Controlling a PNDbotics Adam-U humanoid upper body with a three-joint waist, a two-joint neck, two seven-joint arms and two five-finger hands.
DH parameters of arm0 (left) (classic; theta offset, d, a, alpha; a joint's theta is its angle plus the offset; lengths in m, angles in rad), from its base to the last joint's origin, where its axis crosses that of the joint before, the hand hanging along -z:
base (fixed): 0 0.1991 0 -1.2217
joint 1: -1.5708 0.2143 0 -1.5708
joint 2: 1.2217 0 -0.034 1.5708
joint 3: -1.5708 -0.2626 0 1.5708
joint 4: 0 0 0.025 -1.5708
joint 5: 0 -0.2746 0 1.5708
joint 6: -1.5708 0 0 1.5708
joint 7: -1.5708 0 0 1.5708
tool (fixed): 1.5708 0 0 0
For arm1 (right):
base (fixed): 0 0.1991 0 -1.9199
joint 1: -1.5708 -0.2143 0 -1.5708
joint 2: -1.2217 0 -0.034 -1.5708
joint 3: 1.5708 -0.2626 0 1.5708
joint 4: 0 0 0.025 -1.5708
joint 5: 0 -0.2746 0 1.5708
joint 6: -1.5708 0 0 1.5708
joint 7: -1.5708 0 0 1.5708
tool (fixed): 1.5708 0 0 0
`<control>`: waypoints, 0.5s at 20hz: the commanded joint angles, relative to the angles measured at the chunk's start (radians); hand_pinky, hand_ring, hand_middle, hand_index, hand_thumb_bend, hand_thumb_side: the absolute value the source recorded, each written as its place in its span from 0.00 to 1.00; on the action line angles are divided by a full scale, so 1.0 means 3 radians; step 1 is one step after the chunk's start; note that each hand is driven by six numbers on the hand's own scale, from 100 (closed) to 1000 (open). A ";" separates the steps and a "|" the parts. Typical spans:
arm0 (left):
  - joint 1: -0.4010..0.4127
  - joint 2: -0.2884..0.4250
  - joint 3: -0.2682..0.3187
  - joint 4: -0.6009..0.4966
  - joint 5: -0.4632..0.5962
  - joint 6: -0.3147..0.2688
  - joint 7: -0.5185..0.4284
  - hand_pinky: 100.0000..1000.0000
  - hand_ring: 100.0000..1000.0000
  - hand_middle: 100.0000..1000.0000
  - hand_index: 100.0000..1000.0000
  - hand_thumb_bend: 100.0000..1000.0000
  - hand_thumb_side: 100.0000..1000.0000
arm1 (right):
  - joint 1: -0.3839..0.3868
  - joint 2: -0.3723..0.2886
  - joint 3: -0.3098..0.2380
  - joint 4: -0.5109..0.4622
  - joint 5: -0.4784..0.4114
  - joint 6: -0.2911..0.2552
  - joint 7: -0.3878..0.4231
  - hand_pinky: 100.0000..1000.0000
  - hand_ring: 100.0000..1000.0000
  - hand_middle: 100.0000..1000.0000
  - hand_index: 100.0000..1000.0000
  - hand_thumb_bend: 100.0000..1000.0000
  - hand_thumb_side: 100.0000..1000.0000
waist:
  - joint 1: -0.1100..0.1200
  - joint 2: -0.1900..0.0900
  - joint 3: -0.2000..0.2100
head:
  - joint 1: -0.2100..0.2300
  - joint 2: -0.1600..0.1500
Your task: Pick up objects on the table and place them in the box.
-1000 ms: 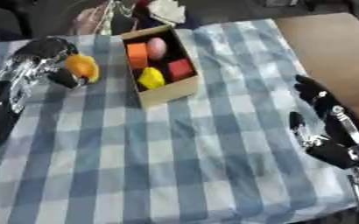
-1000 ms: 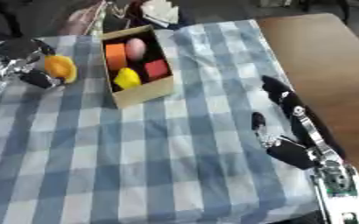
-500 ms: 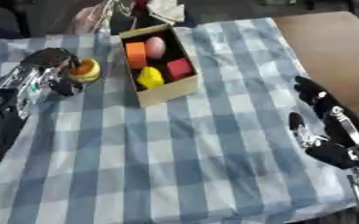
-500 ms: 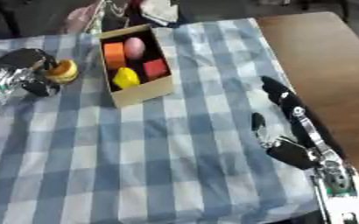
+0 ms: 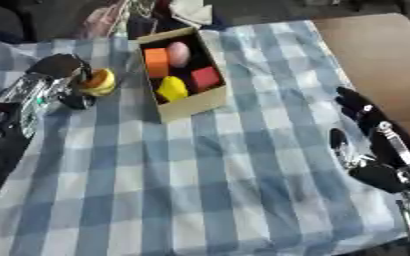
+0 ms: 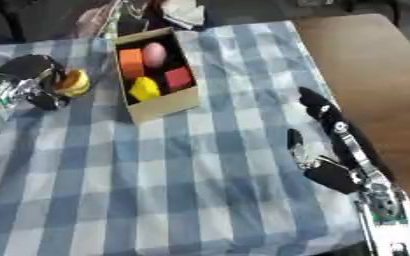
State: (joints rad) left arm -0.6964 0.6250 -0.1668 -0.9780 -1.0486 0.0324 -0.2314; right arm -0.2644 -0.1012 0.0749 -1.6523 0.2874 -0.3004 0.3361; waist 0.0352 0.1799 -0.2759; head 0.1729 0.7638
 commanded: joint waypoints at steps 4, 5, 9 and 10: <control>-0.0061 0.0139 -0.0012 -0.0121 0.0152 -0.0109 -0.0318 0.69 0.65 0.71 0.82 0.42 0.35 | -0.0042 -0.0019 -0.0008 -0.0036 -0.0025 0.0000 0.0002 1.00 1.00 1.00 1.00 0.00 0.34 | -0.0051 -0.0014 0.0000 | -0.0003 -0.0030; -0.0066 0.0141 -0.0005 -0.0133 0.0163 -0.0111 -0.0349 0.69 0.64 0.71 0.82 0.42 0.36 | -0.0041 -0.0019 -0.0006 -0.0036 -0.0025 -0.0001 0.0003 1.00 1.00 1.00 1.00 0.00 0.34 | -0.0050 -0.0015 0.0000 | -0.0003 -0.0031; -0.0063 0.0115 0.0006 -0.0149 0.0166 -0.0042 -0.0293 0.64 0.58 0.62 0.76 0.23 0.25 | -0.0038 -0.0018 -0.0005 -0.0037 -0.0023 -0.0002 0.0007 1.00 1.00 1.00 1.00 0.00 0.34 | -0.0048 -0.0013 -0.0006 | -0.0012 -0.0031; -0.0060 0.0105 0.0003 -0.0144 0.0161 -0.0013 -0.0247 0.63 0.56 0.59 0.74 0.20 0.20 | -0.0038 -0.0018 -0.0007 -0.0037 -0.0023 -0.0001 0.0006 1.00 1.00 1.00 1.00 0.00 0.34 | -0.0049 -0.0013 -0.0009 | -0.0013 -0.0030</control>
State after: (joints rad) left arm -0.6969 0.6326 -0.1745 -1.0056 -1.0030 0.0198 -0.3140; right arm -0.2644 -0.1012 0.0749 -1.6522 0.2874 -0.3004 0.3361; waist 0.0345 0.1799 -0.2785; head 0.1725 0.7638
